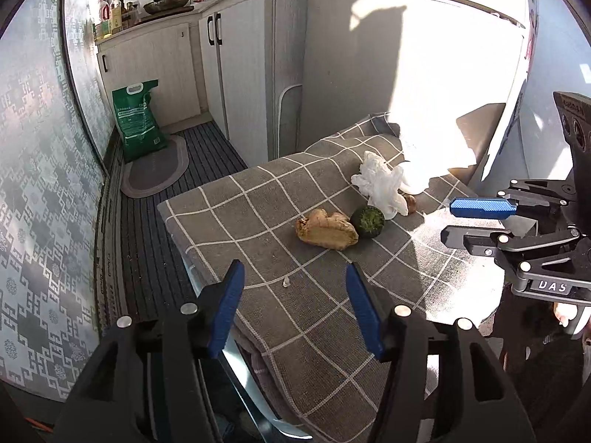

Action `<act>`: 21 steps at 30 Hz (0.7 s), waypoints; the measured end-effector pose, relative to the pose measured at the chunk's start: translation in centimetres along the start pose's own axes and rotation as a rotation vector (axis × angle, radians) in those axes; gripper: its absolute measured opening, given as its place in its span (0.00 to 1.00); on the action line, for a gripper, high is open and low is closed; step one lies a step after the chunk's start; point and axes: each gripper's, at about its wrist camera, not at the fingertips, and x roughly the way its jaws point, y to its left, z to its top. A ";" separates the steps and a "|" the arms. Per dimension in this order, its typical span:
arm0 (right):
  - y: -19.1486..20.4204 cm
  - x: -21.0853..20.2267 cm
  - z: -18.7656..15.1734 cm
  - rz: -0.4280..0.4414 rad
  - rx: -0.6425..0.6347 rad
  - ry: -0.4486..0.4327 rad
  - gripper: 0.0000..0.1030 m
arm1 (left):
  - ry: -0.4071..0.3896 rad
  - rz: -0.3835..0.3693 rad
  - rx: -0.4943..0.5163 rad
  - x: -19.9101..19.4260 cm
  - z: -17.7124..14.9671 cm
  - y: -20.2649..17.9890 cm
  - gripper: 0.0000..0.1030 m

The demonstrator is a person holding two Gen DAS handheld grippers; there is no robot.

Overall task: Collect trash
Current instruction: 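Move both tools back over the stool toward the remaining items, then grasp the ginger root with the left tool while the right tool reaches the green lime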

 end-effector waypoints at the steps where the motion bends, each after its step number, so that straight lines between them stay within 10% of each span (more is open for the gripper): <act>1: -0.4 0.0 -0.2 0.003 0.007 0.001 0.34 | 0.006 0.000 0.016 0.5 0.1 -0.4 0.60; 21: -3.6 -0.3 -1.8 0.044 0.058 0.001 0.42 | 0.086 0.032 0.021 5.6 2.4 -1.5 0.67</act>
